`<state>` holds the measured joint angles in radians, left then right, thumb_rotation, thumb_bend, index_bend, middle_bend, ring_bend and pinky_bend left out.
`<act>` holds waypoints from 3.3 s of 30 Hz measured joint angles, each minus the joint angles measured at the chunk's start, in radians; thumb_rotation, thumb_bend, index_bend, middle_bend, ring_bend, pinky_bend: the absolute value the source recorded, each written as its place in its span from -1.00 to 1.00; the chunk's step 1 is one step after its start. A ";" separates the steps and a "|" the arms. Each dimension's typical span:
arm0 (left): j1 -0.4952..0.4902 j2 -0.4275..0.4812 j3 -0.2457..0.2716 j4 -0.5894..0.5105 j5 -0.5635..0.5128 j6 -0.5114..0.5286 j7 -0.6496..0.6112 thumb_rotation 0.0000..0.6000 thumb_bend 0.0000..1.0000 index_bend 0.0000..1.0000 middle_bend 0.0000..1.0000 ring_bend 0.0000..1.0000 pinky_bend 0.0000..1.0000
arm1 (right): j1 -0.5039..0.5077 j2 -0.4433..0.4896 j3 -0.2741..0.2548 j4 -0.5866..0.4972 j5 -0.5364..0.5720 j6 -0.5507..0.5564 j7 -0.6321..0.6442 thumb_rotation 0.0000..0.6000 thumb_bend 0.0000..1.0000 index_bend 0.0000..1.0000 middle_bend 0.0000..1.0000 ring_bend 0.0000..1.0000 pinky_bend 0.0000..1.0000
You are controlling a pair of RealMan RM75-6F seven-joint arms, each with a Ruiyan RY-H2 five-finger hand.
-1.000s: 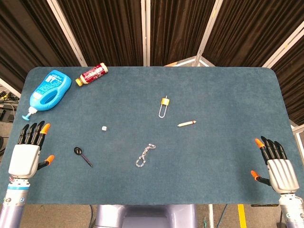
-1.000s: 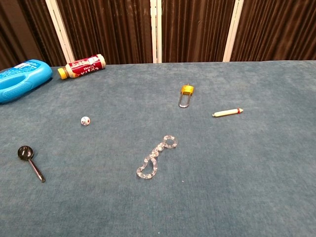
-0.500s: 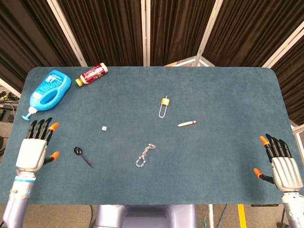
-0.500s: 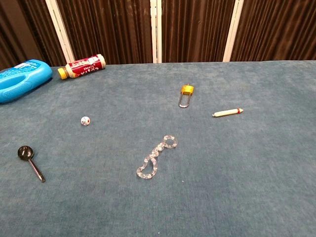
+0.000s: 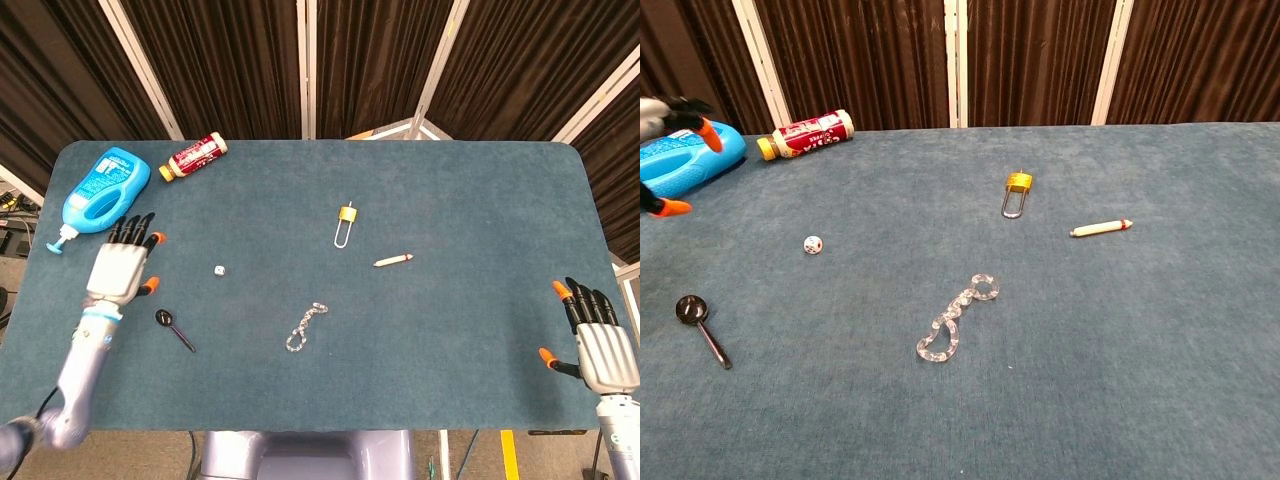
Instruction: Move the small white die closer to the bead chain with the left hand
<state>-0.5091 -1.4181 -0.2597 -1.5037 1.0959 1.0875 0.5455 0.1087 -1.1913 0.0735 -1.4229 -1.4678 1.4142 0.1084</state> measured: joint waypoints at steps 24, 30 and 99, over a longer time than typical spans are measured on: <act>-0.296 -0.367 -0.086 0.298 -0.429 -0.054 0.330 1.00 -0.48 -0.16 -1.00 -1.00 -1.00 | -0.004 -0.004 0.001 0.020 0.001 0.007 0.018 1.00 -0.81 -0.93 -1.00 -1.00 -1.00; -0.305 -0.377 -0.077 0.297 -0.464 -0.057 0.335 1.00 -0.48 -0.11 -1.00 -1.00 -1.00 | -0.004 -0.004 0.002 0.022 0.002 0.008 0.023 1.00 -0.81 -0.93 -1.00 -1.00 -1.00; -0.279 -0.198 0.023 -0.148 -0.207 0.126 0.207 1.00 -0.32 -0.29 -1.00 -1.00 -1.00 | -0.033 0.028 -0.017 -0.035 -0.054 0.079 0.025 1.00 -0.81 -0.93 -1.00 -1.00 -1.00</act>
<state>-0.7878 -1.6164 -0.2364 -1.6518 0.8888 1.2140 0.7521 0.0762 -1.1630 0.0561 -1.4584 -1.5216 1.4927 0.1333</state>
